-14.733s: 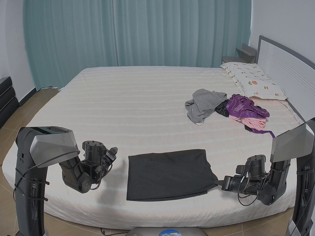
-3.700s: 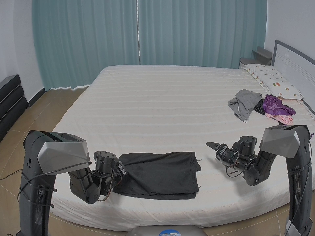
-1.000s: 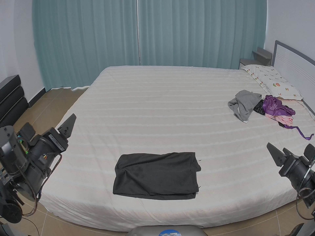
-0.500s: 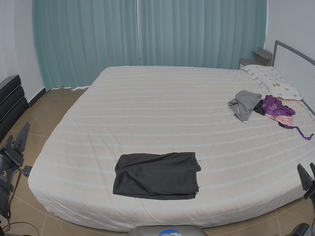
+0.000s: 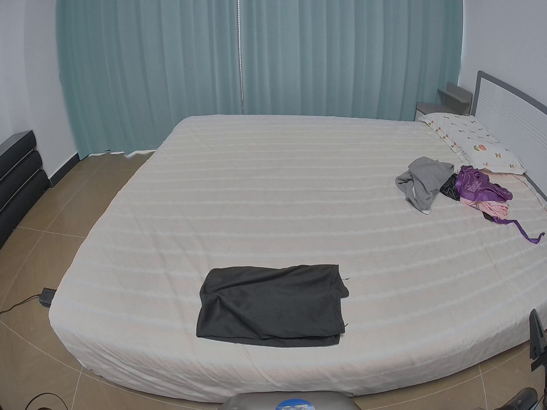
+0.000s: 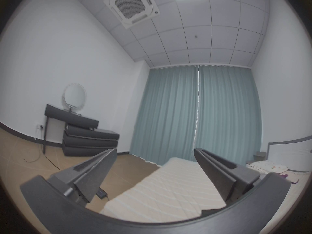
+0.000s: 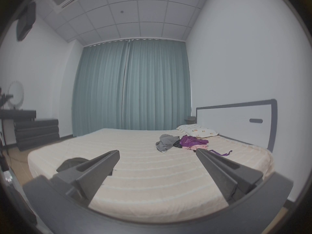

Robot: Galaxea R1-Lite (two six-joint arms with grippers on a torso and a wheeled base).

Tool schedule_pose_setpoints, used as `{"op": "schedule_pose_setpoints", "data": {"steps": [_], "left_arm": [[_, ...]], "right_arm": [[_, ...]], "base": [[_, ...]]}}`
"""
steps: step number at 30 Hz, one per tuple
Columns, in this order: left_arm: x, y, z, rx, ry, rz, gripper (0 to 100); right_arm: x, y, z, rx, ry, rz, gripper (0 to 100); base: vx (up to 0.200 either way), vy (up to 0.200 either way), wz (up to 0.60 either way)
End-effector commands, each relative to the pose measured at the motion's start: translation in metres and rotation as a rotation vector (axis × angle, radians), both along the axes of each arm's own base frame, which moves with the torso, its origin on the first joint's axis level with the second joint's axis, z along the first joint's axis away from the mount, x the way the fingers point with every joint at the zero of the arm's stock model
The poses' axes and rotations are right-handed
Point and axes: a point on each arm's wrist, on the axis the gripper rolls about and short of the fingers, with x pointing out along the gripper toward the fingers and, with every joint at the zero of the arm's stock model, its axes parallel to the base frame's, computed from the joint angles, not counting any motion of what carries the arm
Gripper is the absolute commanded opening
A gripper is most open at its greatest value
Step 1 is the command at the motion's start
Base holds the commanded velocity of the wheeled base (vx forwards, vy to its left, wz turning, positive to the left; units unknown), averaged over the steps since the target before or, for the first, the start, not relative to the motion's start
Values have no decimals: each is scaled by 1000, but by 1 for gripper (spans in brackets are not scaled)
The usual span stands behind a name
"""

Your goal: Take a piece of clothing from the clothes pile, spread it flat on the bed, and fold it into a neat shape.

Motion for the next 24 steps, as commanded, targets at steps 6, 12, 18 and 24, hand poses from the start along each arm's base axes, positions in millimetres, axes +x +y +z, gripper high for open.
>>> {"op": "schedule_pose_setpoints", "data": {"steps": [6, 12, 18, 24], "left_arm": [[-42, -4, -2, 54, -183, 166, 100], [-38, -3, -10, 56, -155, 158, 100], [-43, -5, -21, 134, -198, -35, 100], [-24, -6, -57, 146, -64, -71, 100]], "right_arm": [[-23, 2, 3, -64, -122, -37, 100], [-16, 2, -9, -94, -140, -29, 100], [-16, 2, -11, -80, -124, -21, 100], [-14, 2, -25, -40, 8, -23, 100]], "base": [[0, 0, 0], [0, 0, 0], [0, 0, 0], [0, 0, 0]]}}
